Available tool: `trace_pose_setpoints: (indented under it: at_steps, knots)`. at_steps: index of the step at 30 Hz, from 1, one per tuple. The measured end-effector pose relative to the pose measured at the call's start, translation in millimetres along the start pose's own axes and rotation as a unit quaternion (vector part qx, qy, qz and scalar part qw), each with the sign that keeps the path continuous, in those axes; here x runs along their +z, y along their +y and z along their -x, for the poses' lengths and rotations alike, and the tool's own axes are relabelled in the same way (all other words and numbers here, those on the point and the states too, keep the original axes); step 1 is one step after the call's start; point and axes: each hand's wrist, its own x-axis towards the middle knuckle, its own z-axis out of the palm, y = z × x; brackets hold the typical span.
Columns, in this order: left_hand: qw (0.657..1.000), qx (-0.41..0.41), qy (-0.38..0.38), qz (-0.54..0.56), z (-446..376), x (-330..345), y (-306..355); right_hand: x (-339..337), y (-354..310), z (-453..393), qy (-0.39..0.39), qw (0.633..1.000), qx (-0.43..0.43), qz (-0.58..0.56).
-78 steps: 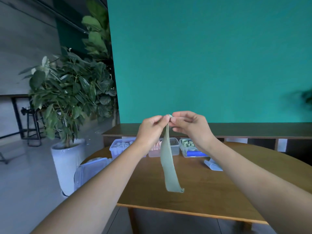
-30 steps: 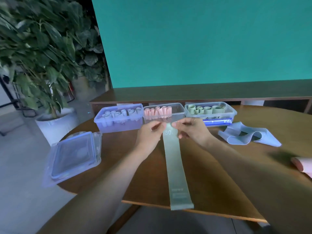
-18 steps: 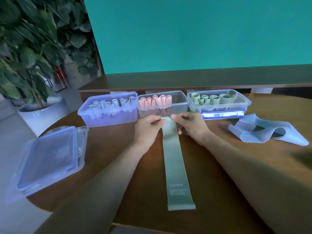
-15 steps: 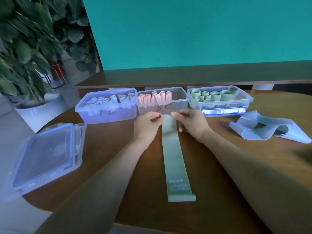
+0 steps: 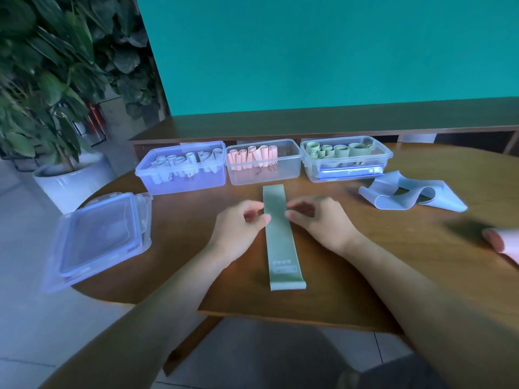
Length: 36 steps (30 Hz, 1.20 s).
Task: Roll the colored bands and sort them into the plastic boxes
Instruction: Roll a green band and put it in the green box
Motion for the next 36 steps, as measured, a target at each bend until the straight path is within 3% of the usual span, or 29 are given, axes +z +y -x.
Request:
trace_pose_setpoints:
  at_steps: [5, 10, 20, 29, 36]
  knots:
    - [0.995, 0.044, -0.056, 0.073, 67, -23, 7, -5, -26, 65, -0.042, 0.995, -0.037, -0.085]
    - [0.988, 0.089, -0.083, 0.098, 110, -36, 13, -12, -39, 105, -0.103, 0.989, -0.064, -0.086]
    - [0.985, 0.170, -0.019, 0.000, 125, -21, 14, -21, -30, 119, -0.100, 0.988, -0.108, -0.050]
    - [0.978, 0.200, -0.033, -0.039, 126, -21, 14, -19, -27, 114, -0.103, 0.988, -0.113, -0.036]
    - [0.983, 0.162, -0.034, -0.075, 117, -21, 14, -22, -29, 107, -0.122, 0.990, -0.070, -0.026]
